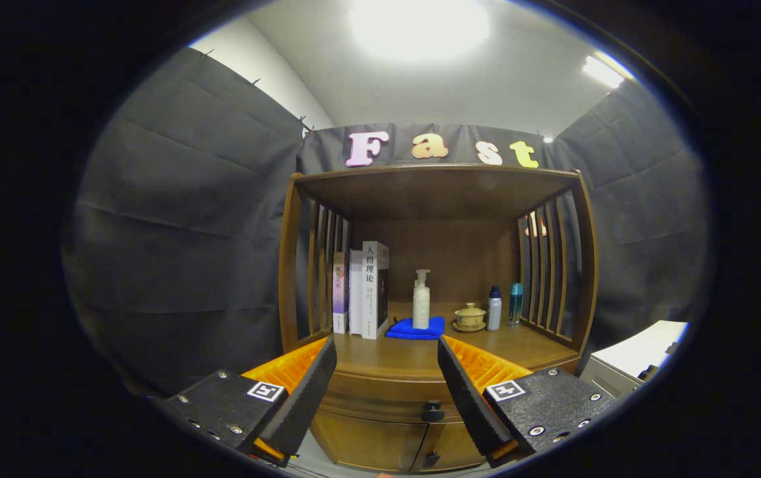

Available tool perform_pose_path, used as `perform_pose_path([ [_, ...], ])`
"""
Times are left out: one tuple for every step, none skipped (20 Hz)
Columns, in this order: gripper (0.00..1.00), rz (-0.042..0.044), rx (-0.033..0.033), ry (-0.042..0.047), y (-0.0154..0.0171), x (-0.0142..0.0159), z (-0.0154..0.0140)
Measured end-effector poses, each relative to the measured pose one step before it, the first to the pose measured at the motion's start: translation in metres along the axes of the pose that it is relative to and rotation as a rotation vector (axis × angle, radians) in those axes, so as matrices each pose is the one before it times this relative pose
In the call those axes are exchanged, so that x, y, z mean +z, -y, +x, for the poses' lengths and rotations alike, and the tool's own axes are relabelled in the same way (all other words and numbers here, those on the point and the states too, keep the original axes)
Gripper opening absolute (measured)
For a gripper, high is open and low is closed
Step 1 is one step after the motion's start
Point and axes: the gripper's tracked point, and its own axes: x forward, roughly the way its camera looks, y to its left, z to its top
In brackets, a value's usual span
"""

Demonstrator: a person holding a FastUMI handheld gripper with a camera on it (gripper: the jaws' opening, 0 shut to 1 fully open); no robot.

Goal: Pull open the drawer, take out the items inside it, and place them on the countertop above the cabinet.

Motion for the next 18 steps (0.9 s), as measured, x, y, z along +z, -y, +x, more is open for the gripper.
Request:
perform_pose_path([
  [0.95, 0.00004, -0.00880, -0.01156, 0.00560, -0.00853, 0.00384],
  [0.95, 0.00894, -0.00822, -0.00869, 0.00324, -0.00865, 0.00478],
  [0.95, 0.01716, 0.00092, -0.00341, 0.00162, -0.00642, 0.00461],
  [0.95, 0.02085, -0.00158, -0.00227, -0.00008, -0.00798, 0.00375],
  [0.95, 0.01931, -0.00901, -0.00433, 0.00372, -0.00728, 0.00450],
  [0.95, 0.01711, -0.01649, -0.01270, 0.00459, -0.01017, 0.00532],
  [0.95, 0.01363, -0.02179, -0.02309, 0.00605, -0.00958, 0.00656],
  [0.95, 0.00563, -0.01250, -0.00901, 0.00170, -0.00851, 0.00561],
  [0.95, -0.00498, -0.01025, -0.00222, 0.00145, -0.00589, 0.00395],
  [0.95, -0.01022, -0.00888, -0.00833, 0.00094, -0.00767, 0.00461],
  [0.95, -0.00389, -0.00253, -0.00760, -0.00106, -0.00690, 0.00486],
  [0.95, 0.00861, -0.00215, -0.00313, -0.00094, -0.00658, 0.00435],
  [0.95, 0.01416, -0.01000, -0.00219, 0.00274, -0.00669, 0.00402],
  [0.94, 0.01500, -0.01552, -0.01059, 0.00761, -0.00824, 0.00503],
  [0.94, 0.01322, -0.00967, -0.01532, 0.00465, -0.00872, 0.00485],
  [0.94, 0.01106, -0.00387, -0.01193, 0.00262, -0.00729, 0.00420],
  [0.94, 0.00252, -0.00716, -0.00619, 0.00024, -0.00629, 0.00224],
  [0.94, -0.00687, -0.00755, -0.00993, 0.00195, -0.00614, 0.00362],
])
